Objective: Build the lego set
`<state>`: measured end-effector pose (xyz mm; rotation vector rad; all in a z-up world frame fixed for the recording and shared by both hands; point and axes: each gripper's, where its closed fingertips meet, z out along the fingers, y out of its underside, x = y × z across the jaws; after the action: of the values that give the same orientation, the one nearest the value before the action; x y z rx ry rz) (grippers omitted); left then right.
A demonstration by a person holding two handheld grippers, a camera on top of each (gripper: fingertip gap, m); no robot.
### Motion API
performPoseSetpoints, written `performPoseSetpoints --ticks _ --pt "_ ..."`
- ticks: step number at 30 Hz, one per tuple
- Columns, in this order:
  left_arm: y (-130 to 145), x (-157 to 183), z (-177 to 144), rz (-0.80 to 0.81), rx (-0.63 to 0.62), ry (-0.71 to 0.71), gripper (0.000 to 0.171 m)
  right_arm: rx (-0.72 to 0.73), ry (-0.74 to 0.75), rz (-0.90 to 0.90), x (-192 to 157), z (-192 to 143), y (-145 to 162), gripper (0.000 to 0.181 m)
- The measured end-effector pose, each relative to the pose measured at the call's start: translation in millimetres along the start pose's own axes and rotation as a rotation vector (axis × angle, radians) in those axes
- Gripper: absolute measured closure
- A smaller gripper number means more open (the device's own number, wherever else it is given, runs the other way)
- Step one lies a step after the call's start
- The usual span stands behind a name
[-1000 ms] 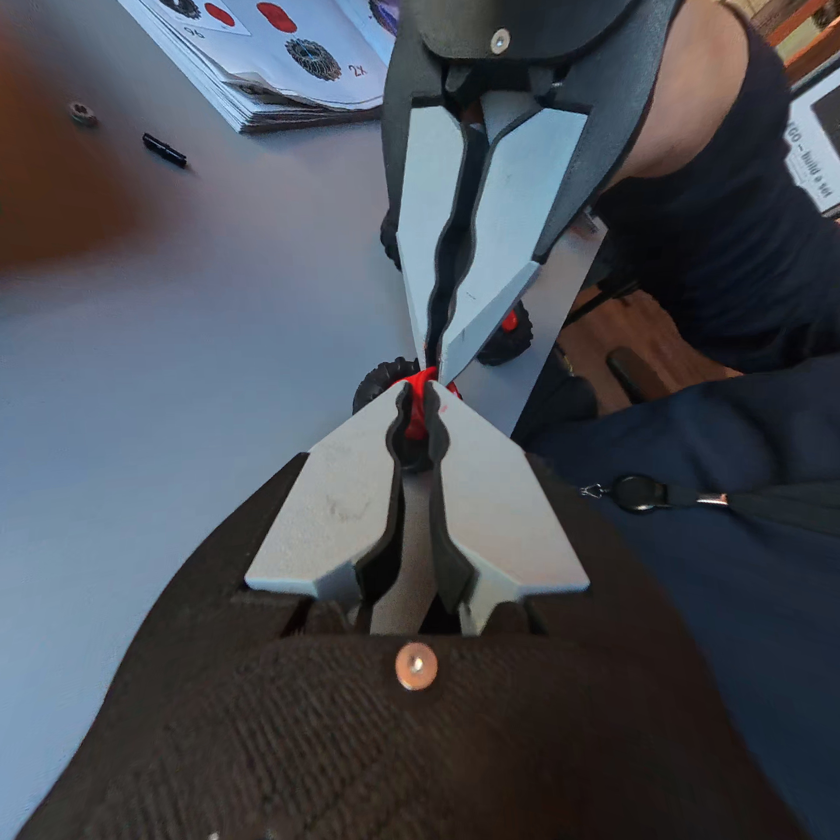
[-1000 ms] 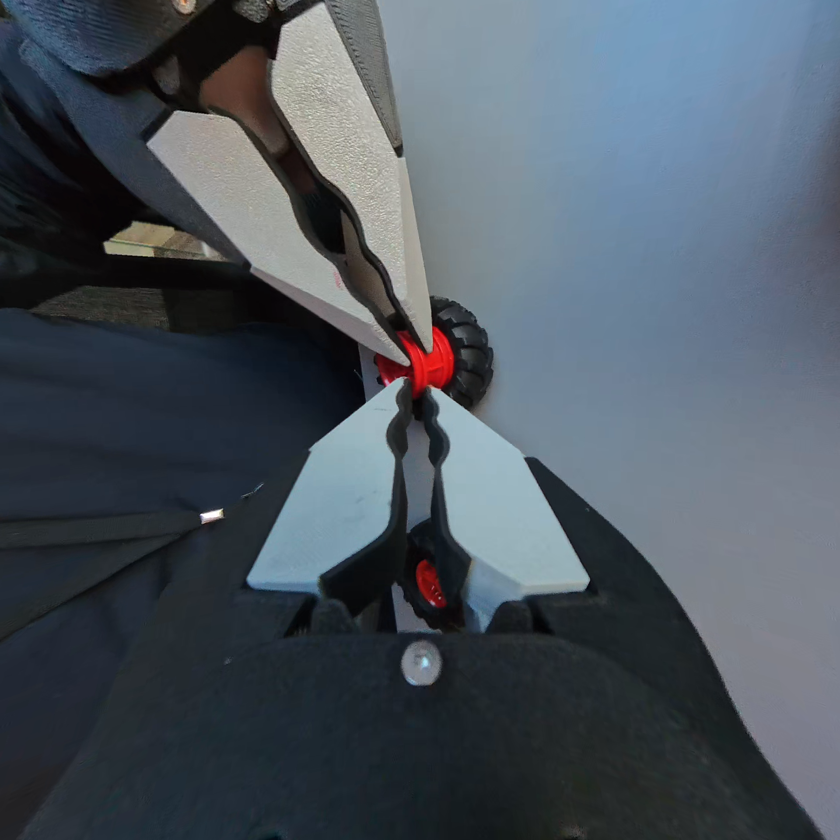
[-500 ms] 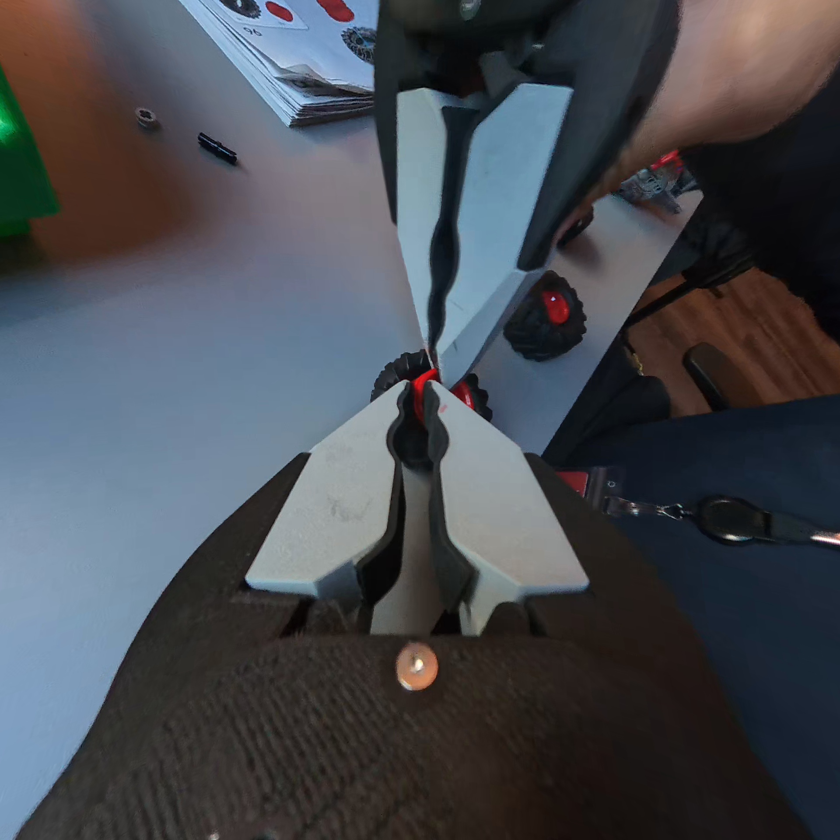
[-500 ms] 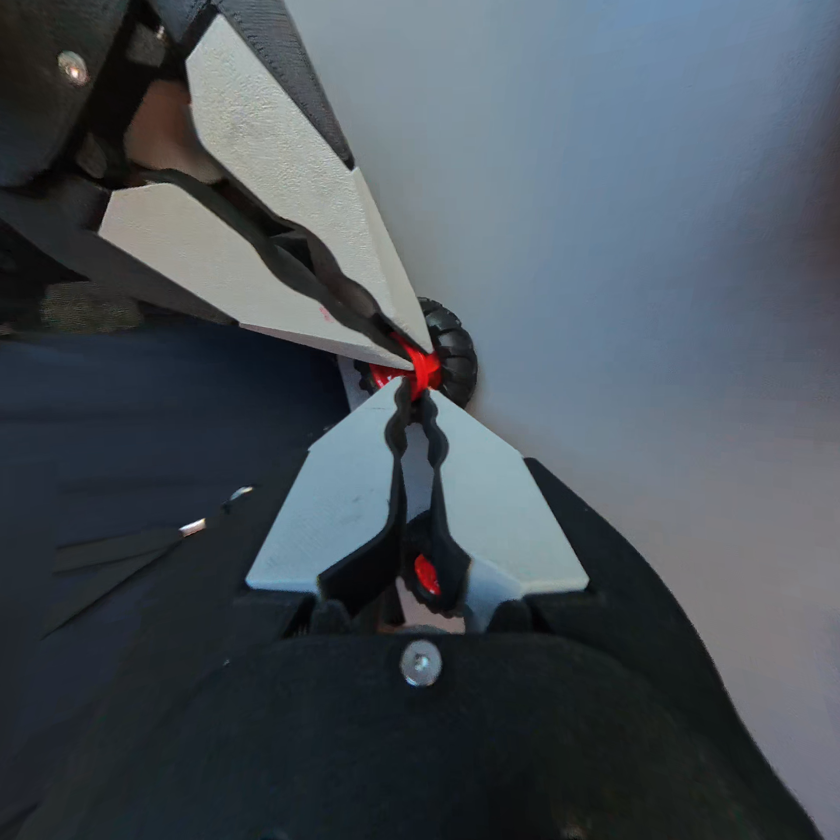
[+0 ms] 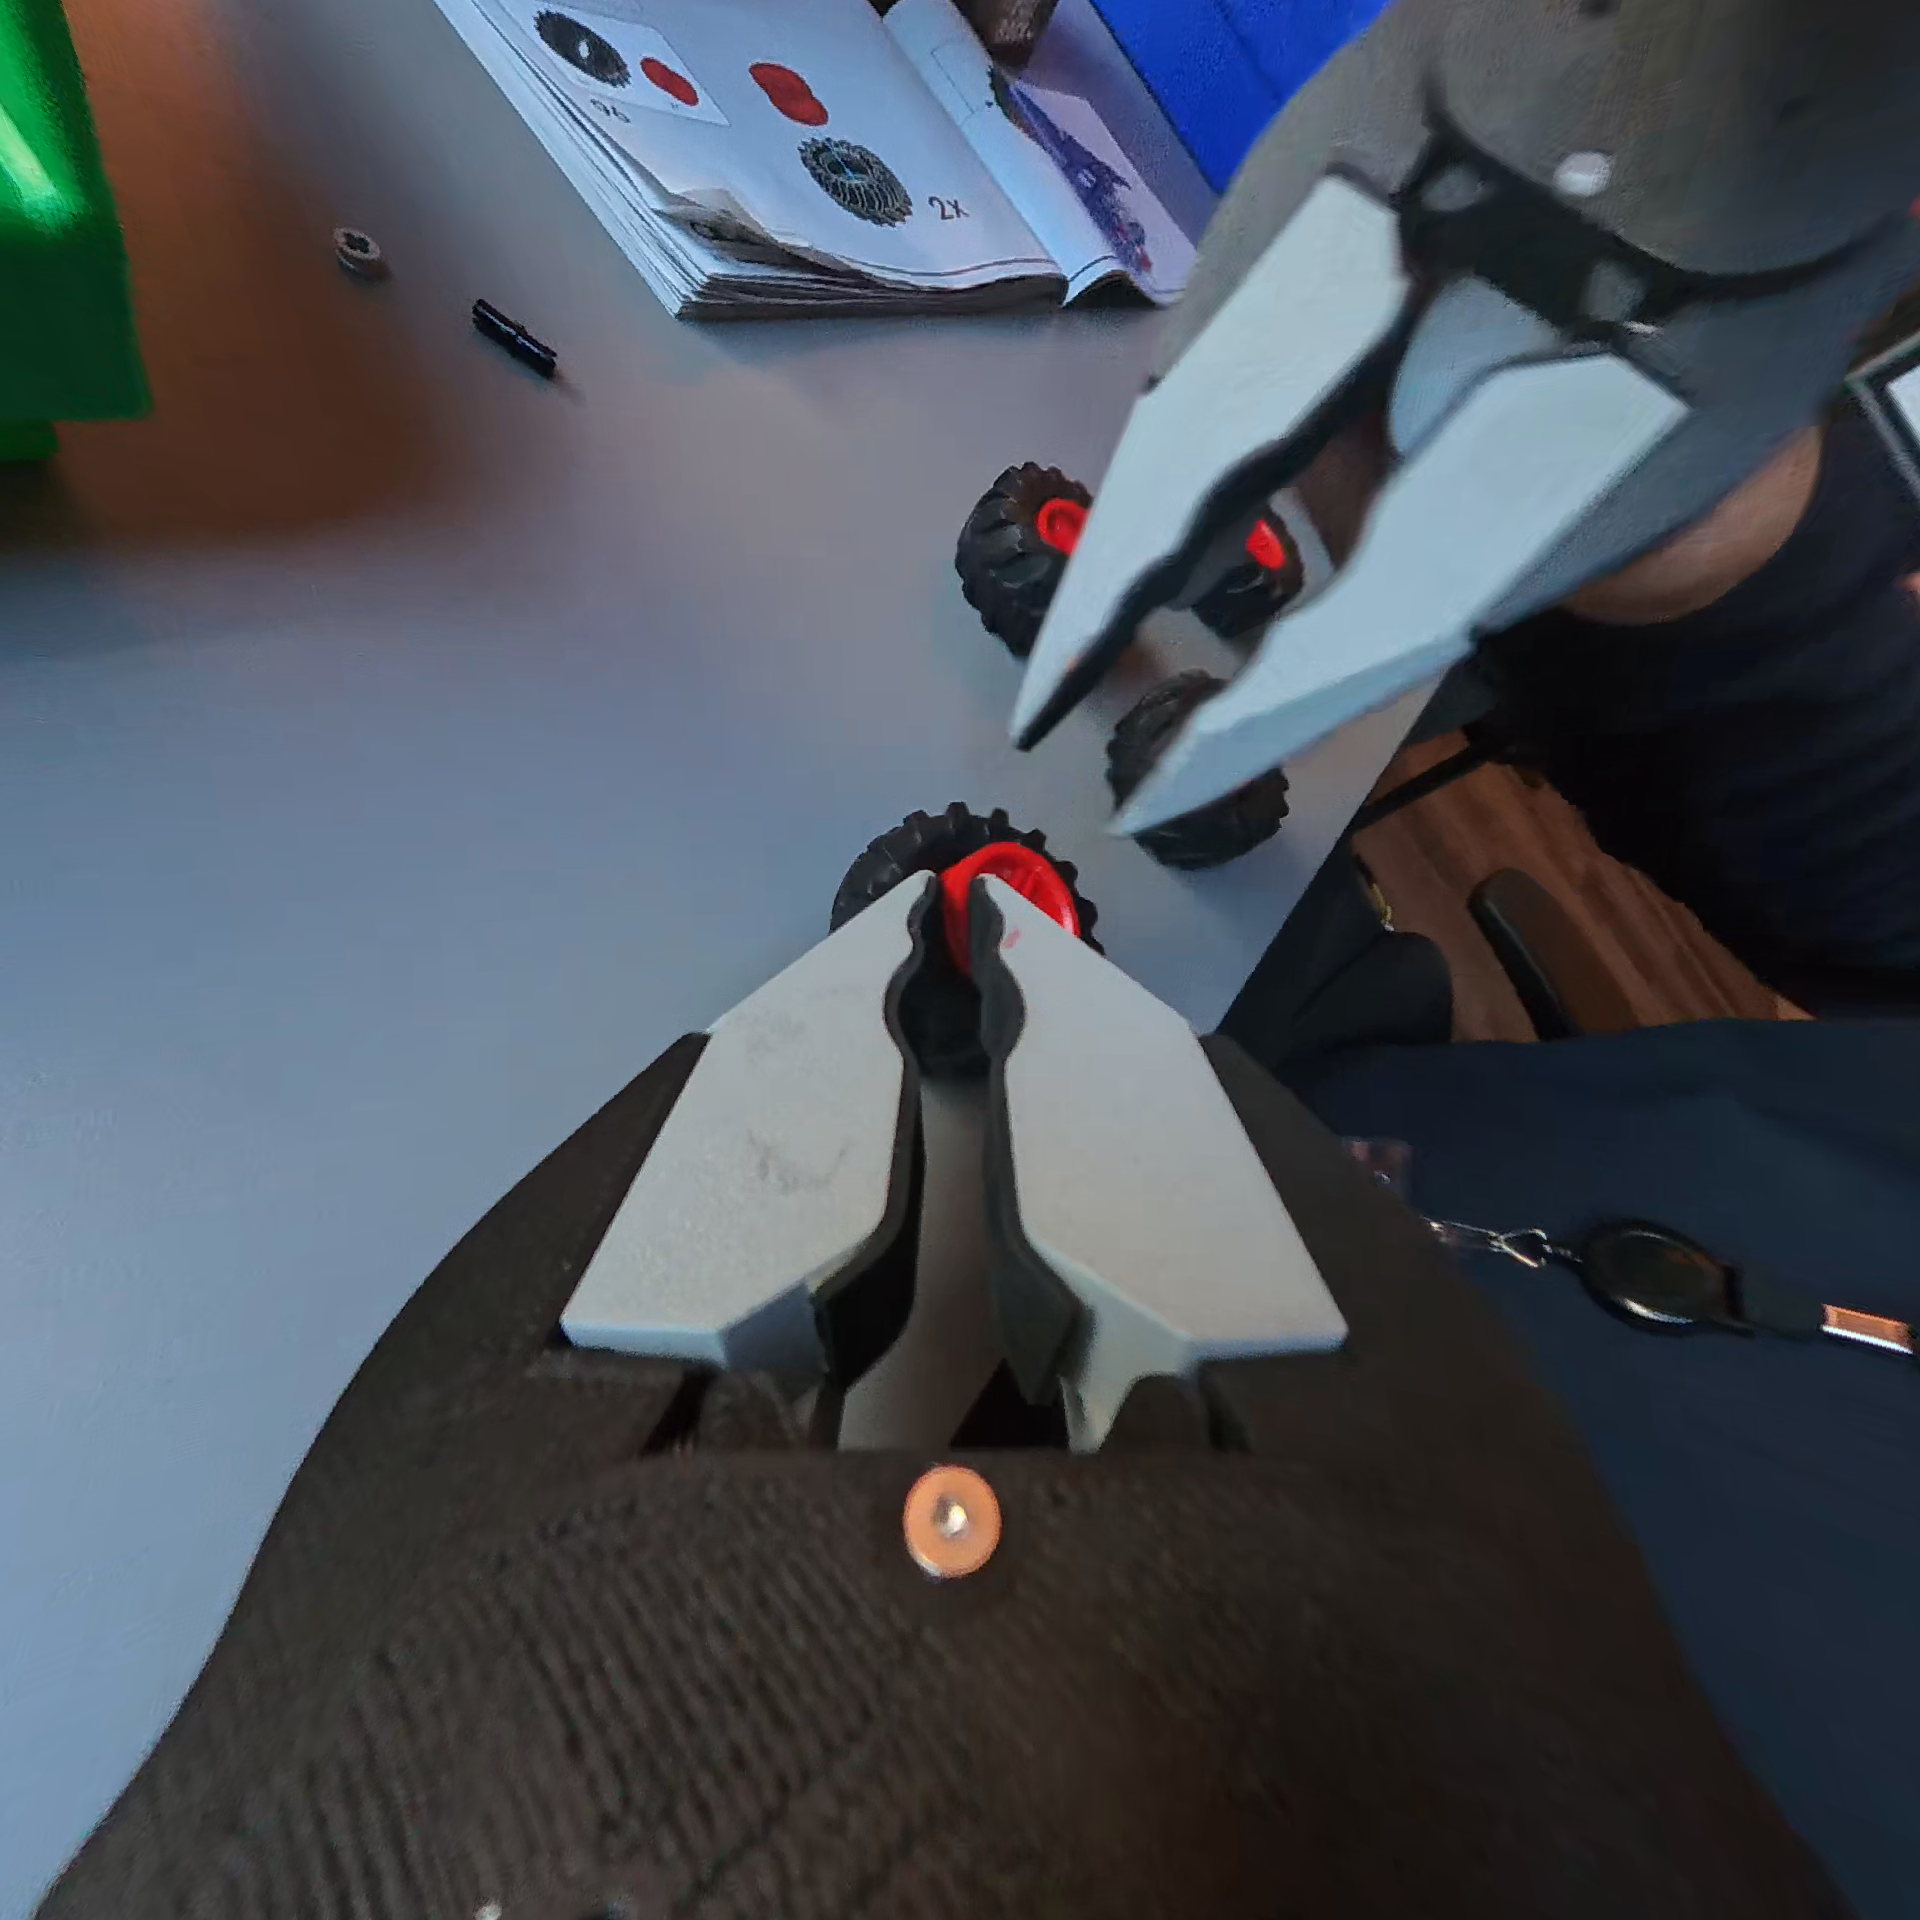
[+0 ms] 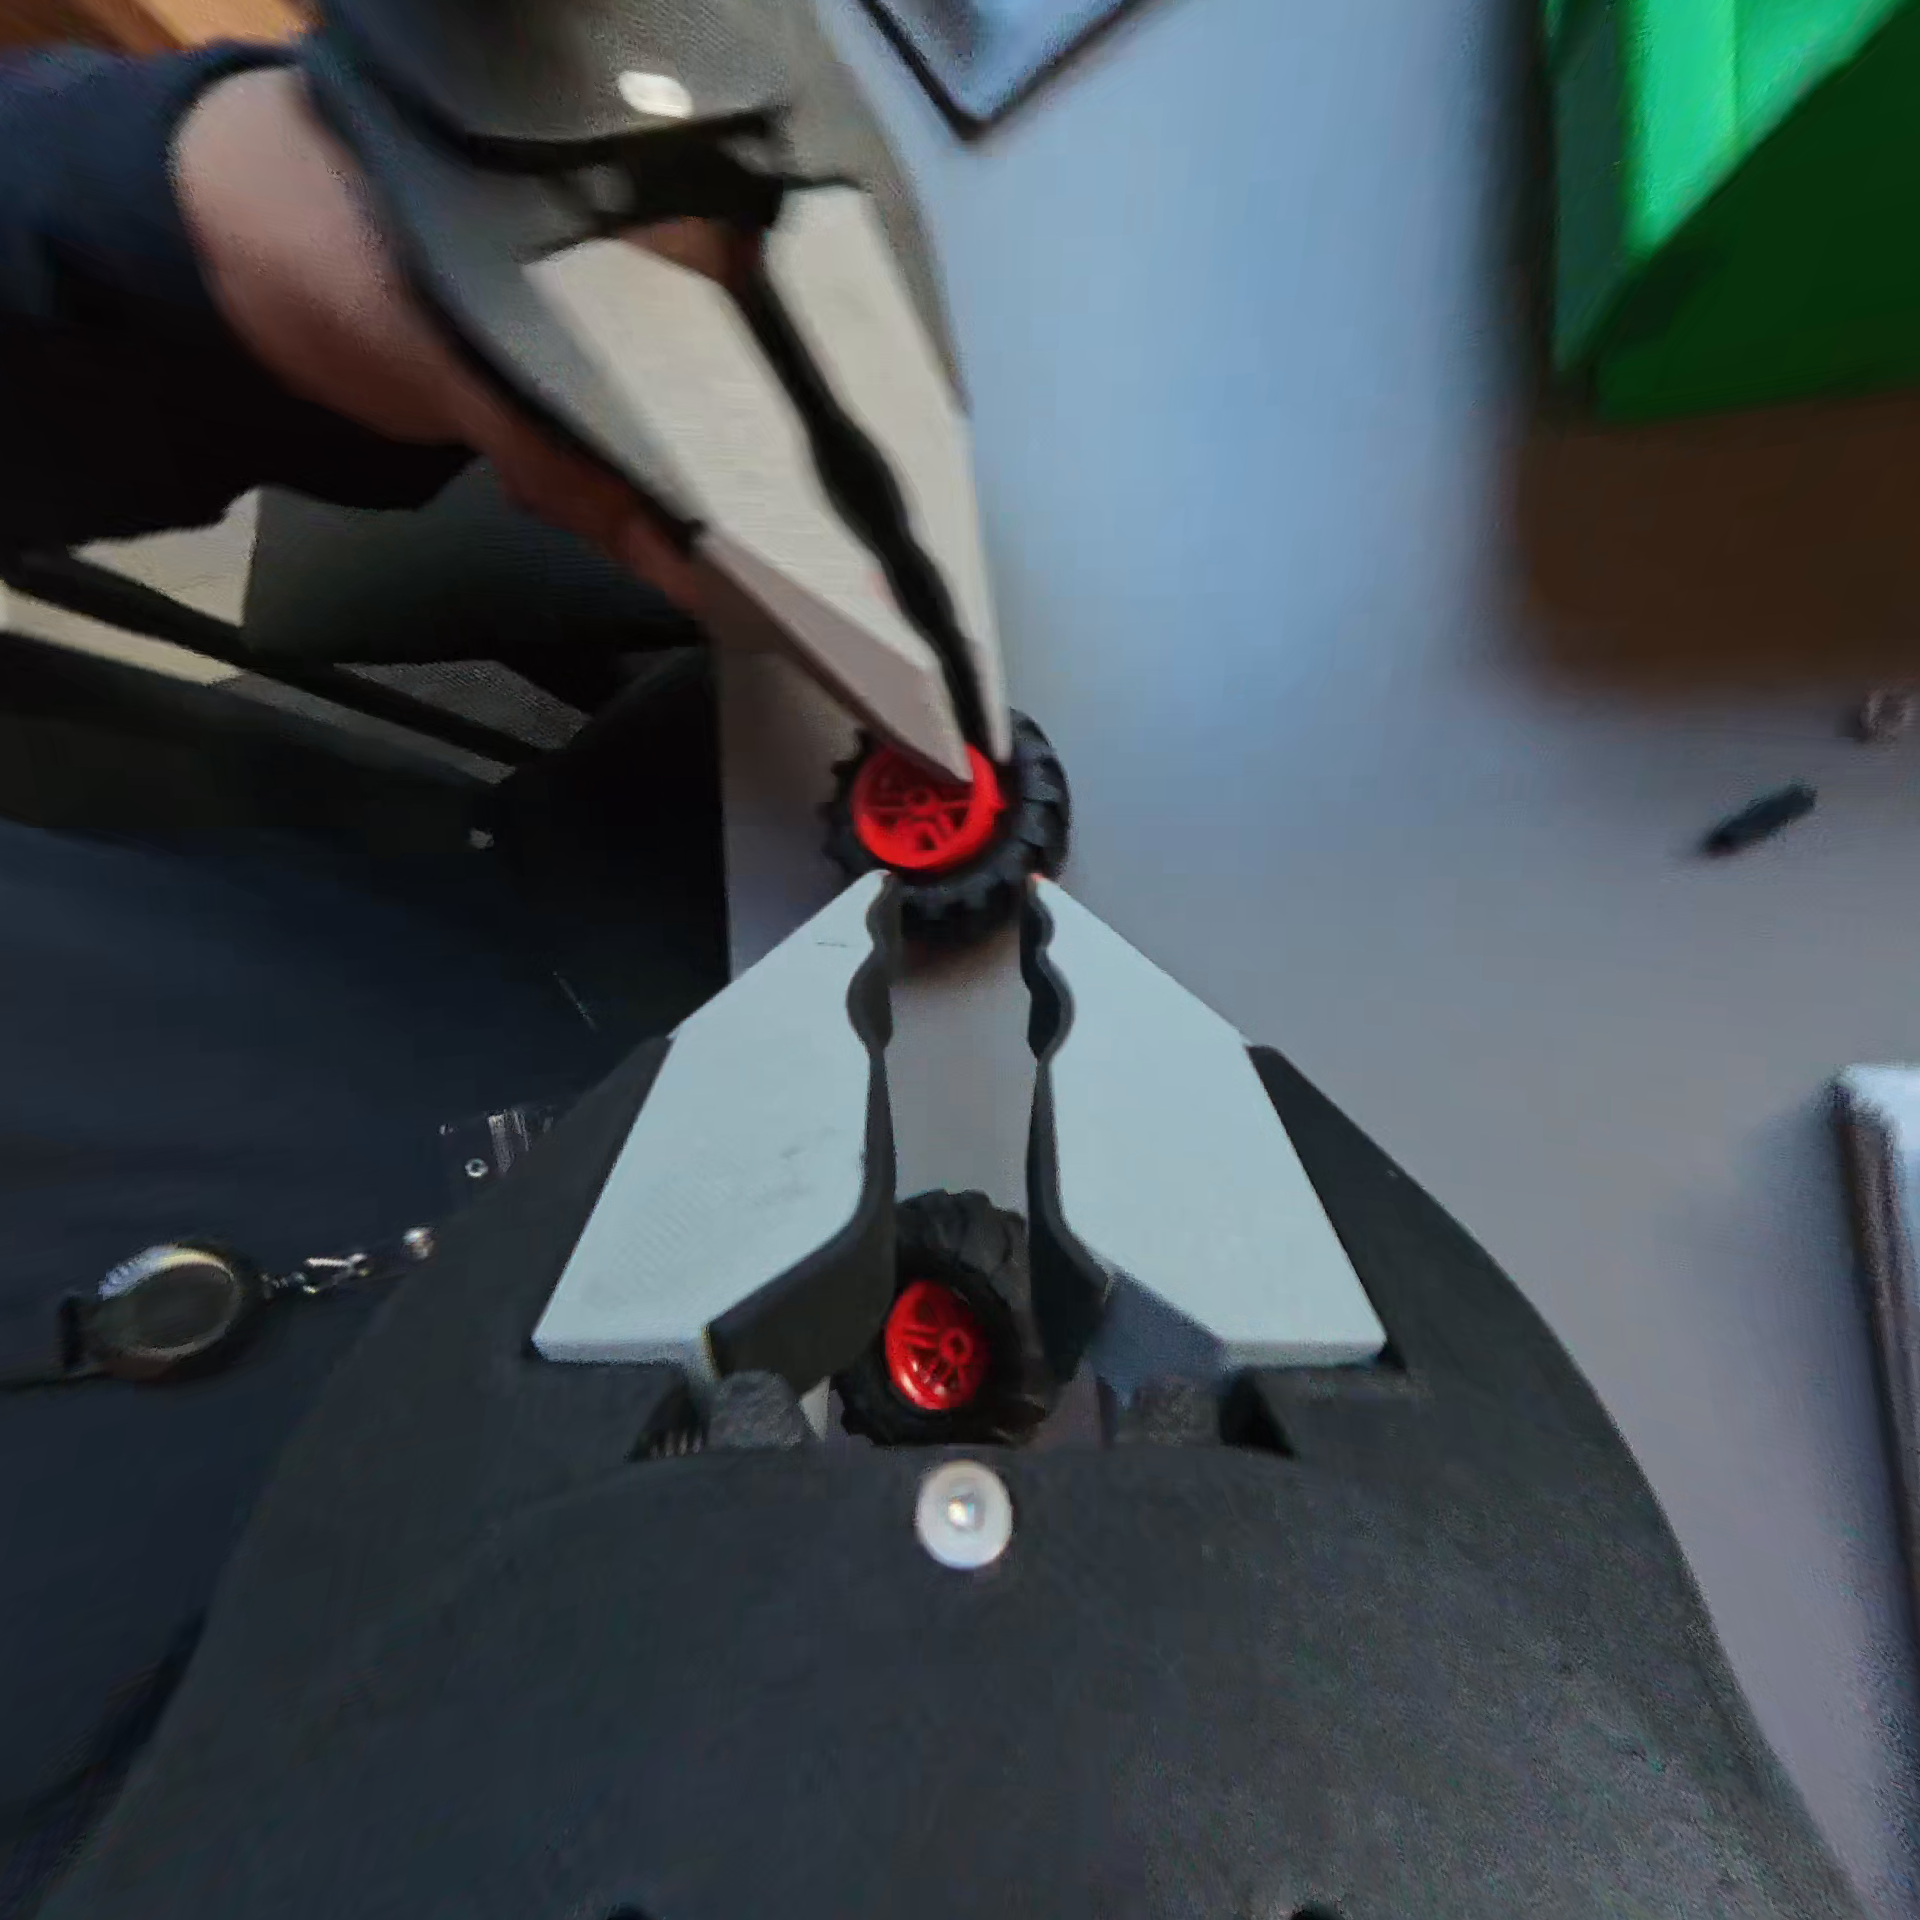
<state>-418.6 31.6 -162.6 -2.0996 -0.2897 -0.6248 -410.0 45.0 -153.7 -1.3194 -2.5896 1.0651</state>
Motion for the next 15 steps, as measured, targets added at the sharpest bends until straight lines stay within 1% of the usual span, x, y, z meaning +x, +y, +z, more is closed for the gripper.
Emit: performPoseSetpoints --ticks 1,3,5,6,7,8,9,10,11,13,14,15 --pt "-0.4 0.0 -1.7 0.008 -0.015 -0.007 0.170 0.035 0.018 -0.084 -7.3 -2.9 -4.2 0.165" --pt "-4.0 3.6 -8.7 0.063 -0.013 -0.015 0.170 0.034 0.100 -0.248 -15.4 -3.4 -7.0 0.181" --pt "-9.0 10.5 -17.8 0.121 0.009 -0.003 0.170 0.007 0.164 -0.372 -20.6 4.9 -11.2 0.181" --pt "-9.5 10.8 -20.9 0.153 0.006 -0.015 0.168 -0.027 0.200 -0.404 -18.0 10.1 -11.4 0.181" --pt "-8.6 7.7 -23.1 0.188 -0.007 -0.045 0.149 -0.057 0.231 -0.423 -14.3 13.7 -11.4 0.181" --pt "-6.8 4.6 -24.5 0.228 -0.020 -0.071 0.145 -0.073 0.232 -0.429 -13.4 16.2 -11.2 0.181" --pt "-4.8 1.7 -24.7 0.270 -0.023 -0.086 0.149 -0.096 0.216 -0.407 -12.8 17.8 -8.4 0.181" --pt "-4.3 -3.2 -24.1 0.285 -0.014 -0.107 0.151 -0.126 0.212 -0.371 -10.1 17.8 -5.2 0.181" --pt "-4.1 -6.3 -23.3 0.278 -0.014 -0.113 0.149 -0.122 0.208 -0.352 -9.9 16.7 -6.9 0.181" --pt "-3.4 -1.1 -24.0 0.252 -0.020 -0.051 0.134 -0.029 0.195 -0.370 -17.3 14.2 -22.6 0.181" --pt "-3.9 2.7 -26.9 0.249 -0.014 -0.016 0.131 -0.017 0.204 -0.371 -16.8 14.5 -26.9 0.181" --pt "-4.2 6.0 -31.3 0.259 -0.005 0.015 0.130 -0.034 0.217 -0.360 -13.1 16.7 -26.9 0.181"
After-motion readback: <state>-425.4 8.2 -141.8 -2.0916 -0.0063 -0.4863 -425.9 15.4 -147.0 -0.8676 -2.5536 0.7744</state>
